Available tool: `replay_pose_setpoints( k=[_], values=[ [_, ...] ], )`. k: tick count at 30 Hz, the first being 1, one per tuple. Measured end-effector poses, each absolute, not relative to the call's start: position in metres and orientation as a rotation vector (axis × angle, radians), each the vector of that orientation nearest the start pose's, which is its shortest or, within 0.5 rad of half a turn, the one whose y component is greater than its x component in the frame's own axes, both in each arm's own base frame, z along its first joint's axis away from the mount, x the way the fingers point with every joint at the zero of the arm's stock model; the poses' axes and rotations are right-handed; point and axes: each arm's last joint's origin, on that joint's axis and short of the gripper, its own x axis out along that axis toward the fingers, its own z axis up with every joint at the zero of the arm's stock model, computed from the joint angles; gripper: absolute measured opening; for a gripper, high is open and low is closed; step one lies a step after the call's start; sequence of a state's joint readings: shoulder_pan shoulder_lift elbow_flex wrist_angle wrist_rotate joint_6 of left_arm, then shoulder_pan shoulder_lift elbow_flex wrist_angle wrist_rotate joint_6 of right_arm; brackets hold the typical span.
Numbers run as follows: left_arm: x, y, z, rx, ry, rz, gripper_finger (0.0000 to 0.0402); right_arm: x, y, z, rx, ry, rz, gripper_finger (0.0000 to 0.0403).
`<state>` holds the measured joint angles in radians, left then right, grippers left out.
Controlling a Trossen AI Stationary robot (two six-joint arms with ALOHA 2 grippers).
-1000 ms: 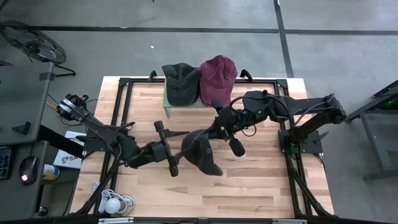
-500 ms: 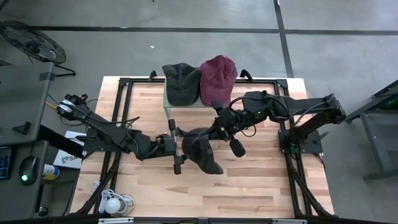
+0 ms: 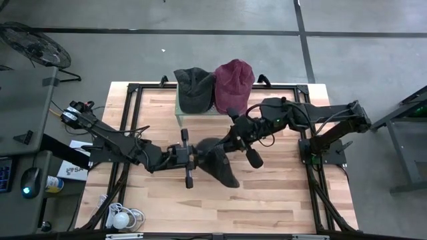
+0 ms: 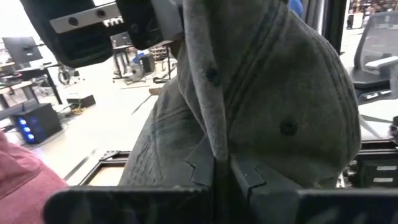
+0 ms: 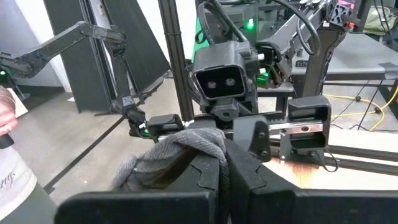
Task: Pick & Place hat
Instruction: Stack the black cap on the red caps on the shelf
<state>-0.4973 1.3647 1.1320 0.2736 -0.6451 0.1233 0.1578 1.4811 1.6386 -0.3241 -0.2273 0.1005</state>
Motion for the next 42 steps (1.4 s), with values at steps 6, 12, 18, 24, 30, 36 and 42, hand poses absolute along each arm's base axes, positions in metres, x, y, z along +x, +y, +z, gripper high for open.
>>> replay_pose_setpoints(
  k=[6,12,18,24,30,36,42],
  values=[
    [0.28,-0.132,0.368,0.098,-0.031,0.15,0.0006,0.319,0.056,0.448,0.106,0.184,0.307,0.0001],
    [0.28,-0.131,0.369,0.096,-0.032,0.189,0.0003,0.317,0.052,0.448,0.121,0.196,0.201,0.002],
    [0.28,-0.131,0.369,0.095,-0.032,0.2,0.0002,0.298,0.046,0.459,0.154,0.187,0.092,0.0057],
    [0.279,-0.128,0.37,0.072,-0.038,0.306,0.0001,0.266,0.041,0.478,0.141,0.143,0.091,0.0123],
    [0.274,-0.119,0.384,0.004,-0.123,0.592,0.0001,0.234,0.037,0.484,0.217,0.189,-0.007,0.0171],
    [0.264,-0.112,0.404,-0.037,-0.223,0.74,0.0,0.229,0.046,0.477,0.209,0.251,-0.079,0.0178],
    [0.257,-0.104,0.418,-0.07,-0.337,0.743,0.0,0.244,0.053,0.469,0.225,0.259,-0.143,0.0178]
  ],
)
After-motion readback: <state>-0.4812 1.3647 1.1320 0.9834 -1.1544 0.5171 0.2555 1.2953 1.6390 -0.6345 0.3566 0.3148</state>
